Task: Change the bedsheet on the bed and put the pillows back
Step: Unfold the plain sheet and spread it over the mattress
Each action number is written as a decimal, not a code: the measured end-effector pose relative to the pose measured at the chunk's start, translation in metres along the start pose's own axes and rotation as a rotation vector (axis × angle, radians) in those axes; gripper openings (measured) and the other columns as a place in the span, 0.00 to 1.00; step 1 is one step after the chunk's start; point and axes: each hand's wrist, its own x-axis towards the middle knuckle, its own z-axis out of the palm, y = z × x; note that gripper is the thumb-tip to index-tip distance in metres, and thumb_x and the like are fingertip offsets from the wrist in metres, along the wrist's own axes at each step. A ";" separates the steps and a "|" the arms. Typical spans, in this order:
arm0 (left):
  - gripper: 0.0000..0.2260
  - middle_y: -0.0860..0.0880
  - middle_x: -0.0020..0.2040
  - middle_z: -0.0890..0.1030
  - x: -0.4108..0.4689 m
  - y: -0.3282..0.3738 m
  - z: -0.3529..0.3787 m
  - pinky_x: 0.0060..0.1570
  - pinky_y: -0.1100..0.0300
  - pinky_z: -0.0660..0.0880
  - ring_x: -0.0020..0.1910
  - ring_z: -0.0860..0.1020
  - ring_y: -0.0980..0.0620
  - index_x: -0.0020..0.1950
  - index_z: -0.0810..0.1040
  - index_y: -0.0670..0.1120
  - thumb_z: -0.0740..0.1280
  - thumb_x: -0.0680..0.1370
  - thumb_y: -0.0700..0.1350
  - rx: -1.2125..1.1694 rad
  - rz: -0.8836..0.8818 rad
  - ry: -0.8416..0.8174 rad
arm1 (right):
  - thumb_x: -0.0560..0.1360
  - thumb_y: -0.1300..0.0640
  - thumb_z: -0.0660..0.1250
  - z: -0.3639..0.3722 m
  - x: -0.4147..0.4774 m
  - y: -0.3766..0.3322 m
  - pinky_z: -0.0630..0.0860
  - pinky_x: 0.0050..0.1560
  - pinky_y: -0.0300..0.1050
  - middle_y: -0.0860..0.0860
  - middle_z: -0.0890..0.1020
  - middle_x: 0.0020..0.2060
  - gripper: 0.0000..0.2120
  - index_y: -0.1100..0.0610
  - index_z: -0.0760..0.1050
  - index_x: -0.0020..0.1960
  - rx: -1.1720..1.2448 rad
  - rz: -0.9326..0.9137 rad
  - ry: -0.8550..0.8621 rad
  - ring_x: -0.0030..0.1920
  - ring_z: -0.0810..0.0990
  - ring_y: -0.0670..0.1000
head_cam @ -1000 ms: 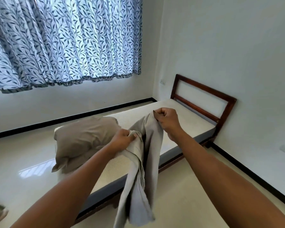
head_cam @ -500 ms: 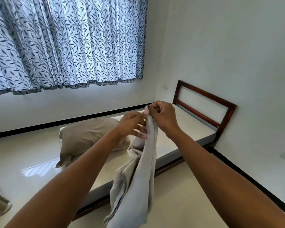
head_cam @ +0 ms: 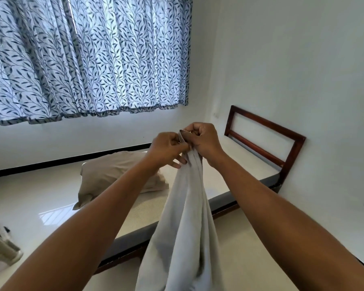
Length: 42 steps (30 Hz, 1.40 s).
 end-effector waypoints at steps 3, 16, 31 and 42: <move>0.08 0.36 0.38 0.85 -0.001 0.003 0.003 0.37 0.44 0.84 0.35 0.86 0.42 0.45 0.81 0.35 0.67 0.77 0.39 0.007 -0.019 0.119 | 0.74 0.58 0.76 -0.003 -0.001 0.001 0.76 0.37 0.44 0.48 0.83 0.31 0.04 0.54 0.84 0.40 -0.092 -0.038 -0.043 0.32 0.78 0.46; 0.07 0.42 0.37 0.84 0.000 -0.035 0.039 0.25 0.55 0.80 0.27 0.84 0.47 0.48 0.82 0.41 0.64 0.77 0.35 0.231 -0.171 0.108 | 0.71 0.60 0.75 -0.015 -0.025 0.007 0.79 0.44 0.41 0.47 0.87 0.38 0.02 0.56 0.87 0.41 -0.265 -0.007 0.006 0.40 0.84 0.44; 0.12 0.39 0.38 0.83 0.007 -0.159 -0.023 0.37 0.56 0.69 0.39 0.81 0.42 0.40 0.83 0.37 0.64 0.75 0.42 0.539 -0.207 0.168 | 0.76 0.57 0.75 -0.099 -0.003 0.018 0.76 0.46 0.41 0.52 0.84 0.41 0.07 0.61 0.83 0.48 0.050 0.137 0.133 0.41 0.80 0.47; 0.14 0.39 0.40 0.80 0.052 -0.084 -0.060 0.40 0.51 0.67 0.44 0.77 0.41 0.39 0.78 0.39 0.56 0.67 0.45 0.359 0.108 0.420 | 0.83 0.50 0.62 -0.114 -0.007 0.062 0.72 0.45 0.47 0.56 0.82 0.41 0.17 0.61 0.80 0.46 -0.661 0.097 0.538 0.43 0.78 0.54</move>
